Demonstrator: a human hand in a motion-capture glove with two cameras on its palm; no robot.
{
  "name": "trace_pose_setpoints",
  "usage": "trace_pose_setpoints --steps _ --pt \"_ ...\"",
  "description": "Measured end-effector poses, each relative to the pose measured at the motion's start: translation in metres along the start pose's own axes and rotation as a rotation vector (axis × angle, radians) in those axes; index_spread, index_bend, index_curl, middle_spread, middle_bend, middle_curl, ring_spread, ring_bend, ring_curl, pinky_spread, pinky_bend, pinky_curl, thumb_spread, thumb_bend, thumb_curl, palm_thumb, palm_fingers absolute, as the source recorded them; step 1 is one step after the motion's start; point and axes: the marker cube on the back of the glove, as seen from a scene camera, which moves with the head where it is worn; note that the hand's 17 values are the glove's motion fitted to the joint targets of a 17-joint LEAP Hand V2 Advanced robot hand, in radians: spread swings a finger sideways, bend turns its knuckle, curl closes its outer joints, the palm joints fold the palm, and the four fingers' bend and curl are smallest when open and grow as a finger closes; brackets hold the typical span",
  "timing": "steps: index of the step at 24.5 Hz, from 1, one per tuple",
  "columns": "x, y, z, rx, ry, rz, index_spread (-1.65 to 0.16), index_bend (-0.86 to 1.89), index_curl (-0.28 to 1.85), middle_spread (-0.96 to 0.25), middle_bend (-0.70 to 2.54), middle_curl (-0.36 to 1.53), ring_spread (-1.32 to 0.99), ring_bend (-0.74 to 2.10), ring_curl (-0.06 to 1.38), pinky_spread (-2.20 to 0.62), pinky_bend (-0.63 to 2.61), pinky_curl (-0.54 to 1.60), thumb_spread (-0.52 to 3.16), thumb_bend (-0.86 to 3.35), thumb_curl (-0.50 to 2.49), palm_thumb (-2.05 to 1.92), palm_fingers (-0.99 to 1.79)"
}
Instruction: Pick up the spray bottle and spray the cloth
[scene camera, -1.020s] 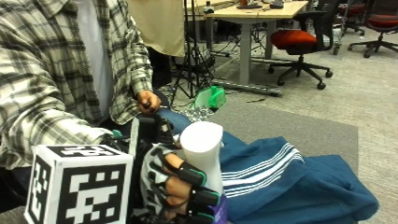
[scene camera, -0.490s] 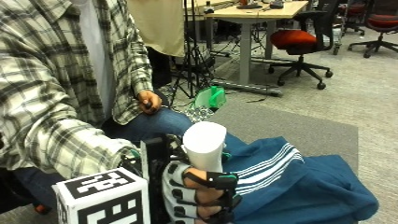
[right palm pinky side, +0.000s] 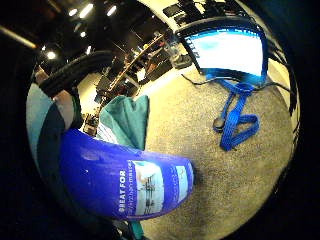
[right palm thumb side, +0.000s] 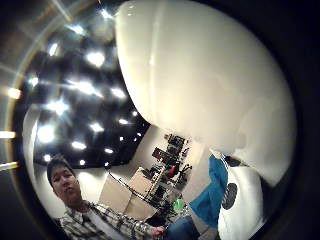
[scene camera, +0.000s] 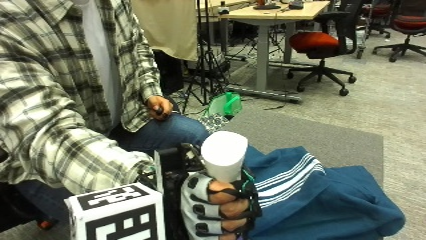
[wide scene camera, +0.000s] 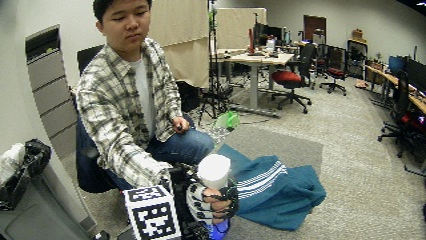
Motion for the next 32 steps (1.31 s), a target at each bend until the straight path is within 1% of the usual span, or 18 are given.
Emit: trace_pose_setpoints --steps 9,13,20,24,32 --pt "-0.010 -0.003 0.009 -0.022 0.013 -0.008 -0.29 0.21 0.33 -0.16 0.50 0.47 -0.19 0.63 0.41 -0.11 0.60 0.33 0.38 -0.02 0.64 1.16 1.17" --pt "-0.019 -0.005 0.011 -0.004 0.033 -0.065 -0.29 0.19 0.36 -0.17 0.49 0.48 -0.19 0.62 0.42 -0.12 0.59 0.34 0.35 -0.02 0.66 1.16 1.18" --pt "-0.058 -0.027 -0.019 -0.030 0.068 -0.079 -0.29 0.18 0.39 -0.17 0.48 0.49 -0.20 0.61 0.44 -0.13 0.58 0.35 0.32 -0.03 0.68 1.16 1.18" --pt "-0.073 -0.034 -0.020 -0.032 0.107 -0.116 -0.29 0.17 0.40 -0.17 0.47 0.50 -0.20 0.60 0.44 -0.13 0.57 0.36 0.30 -0.03 0.69 1.16 1.18" --pt "-0.102 -0.043 -0.006 -0.141 0.266 -0.225 -0.29 0.17 0.43 -0.17 0.47 0.52 -0.21 0.60 0.46 -0.14 0.56 0.37 0.28 -0.03 0.70 1.15 1.18"
